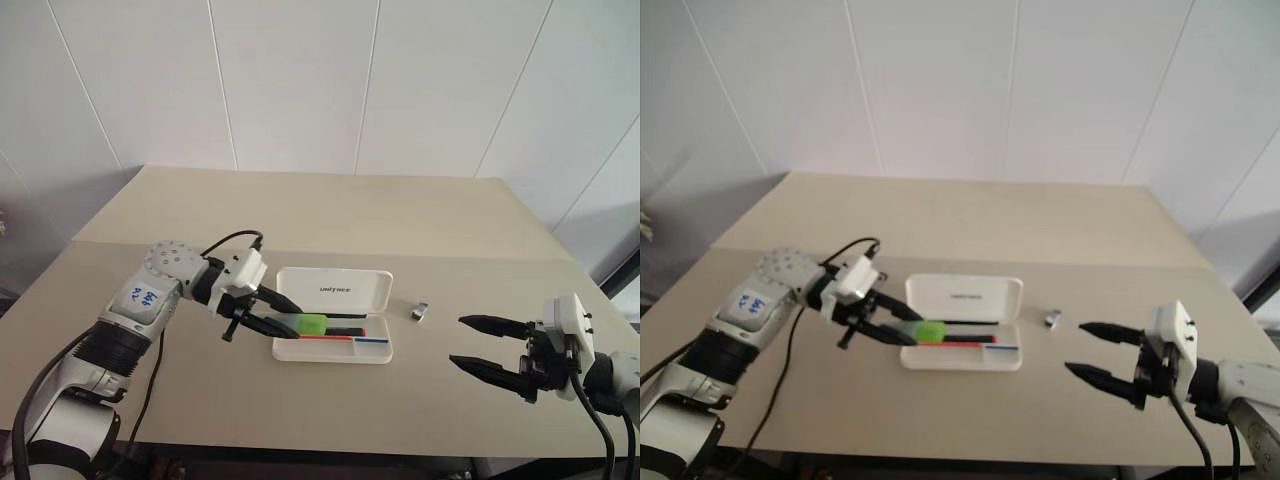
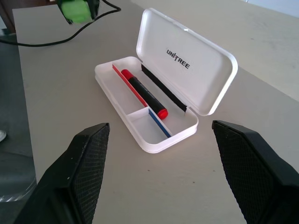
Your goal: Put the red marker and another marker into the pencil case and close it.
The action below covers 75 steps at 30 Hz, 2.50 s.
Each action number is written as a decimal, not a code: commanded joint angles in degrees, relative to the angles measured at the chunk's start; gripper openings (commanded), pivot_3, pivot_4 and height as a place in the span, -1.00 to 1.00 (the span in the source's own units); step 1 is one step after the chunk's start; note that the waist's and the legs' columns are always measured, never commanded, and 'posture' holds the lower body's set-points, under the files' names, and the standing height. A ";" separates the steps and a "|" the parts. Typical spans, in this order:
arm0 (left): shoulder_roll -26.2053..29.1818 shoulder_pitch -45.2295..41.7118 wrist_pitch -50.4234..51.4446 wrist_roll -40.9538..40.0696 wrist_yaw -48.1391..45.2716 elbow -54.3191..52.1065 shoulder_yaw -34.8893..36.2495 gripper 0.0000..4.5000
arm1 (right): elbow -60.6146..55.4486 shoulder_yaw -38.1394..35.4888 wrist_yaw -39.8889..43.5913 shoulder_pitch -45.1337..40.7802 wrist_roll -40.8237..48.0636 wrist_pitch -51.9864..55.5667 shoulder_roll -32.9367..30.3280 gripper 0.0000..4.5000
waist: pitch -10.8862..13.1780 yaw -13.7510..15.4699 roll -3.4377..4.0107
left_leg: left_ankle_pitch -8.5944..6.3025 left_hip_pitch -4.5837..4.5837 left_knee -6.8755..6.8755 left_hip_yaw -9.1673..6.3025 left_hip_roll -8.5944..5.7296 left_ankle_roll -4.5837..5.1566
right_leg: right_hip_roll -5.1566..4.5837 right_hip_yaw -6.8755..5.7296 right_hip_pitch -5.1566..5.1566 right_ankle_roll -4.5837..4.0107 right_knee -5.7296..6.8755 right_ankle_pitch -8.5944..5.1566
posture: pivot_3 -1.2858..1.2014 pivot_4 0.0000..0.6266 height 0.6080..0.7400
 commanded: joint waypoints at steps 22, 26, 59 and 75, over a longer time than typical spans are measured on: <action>-7.14 1.77 19.80 19.35 12.53 -10.60 -5.30 -0.52 | -3.70 -1.95 -2.60 2.76 1.05 -0.71 0.85 1.00 | 0.00 0.01 -0.01 | 0.01 -0.01 0.02 -0.01 -0.01 0.01 | 0.01 0.01 0.03 -0.04 -0.08 -0.02 | 0.03 -0.52 1.00; -7.85 1.79 20.00 20.35 12.87 -10.57 -5.32 -0.52 | -3.92 -2.08 -2.50 3.10 1.11 -0.82 1.01 1.00 | 0.00 0.01 -0.01 | 0.01 -0.01 -0.01 -0.02 -0.01 0.01 | 0.01 0.01 0.03 -0.03 -0.09 -0.02 | 0.03 -0.52 1.00; -12.04 1.26 22.88 25.04 13.83 -9.83 -6.25 -0.36 | -5.45 -2.30 -4.62 4.11 1.41 -0.38 1.22 1.00 | 0.01 0.02 -0.01 | 0.01 -0.01 0.01 -0.02 -0.01 0.01 | 0.01 0.02 0.04 -0.01 -0.08 -0.01 | 0.03 -0.52 1.00; -12.43 1.21 23.85 24.45 13.88 -10.15 -5.53 0.97 | -5.26 -2.21 -4.81 4.34 1.18 -0.44 1.11 1.00 | 0.01 0.01 -0.01 | 0.01 -0.01 0.01 -0.02 -0.01 0.01 | 0.01 0.02 0.04 -0.01 -0.08 -0.01 | 0.03 -0.52 1.00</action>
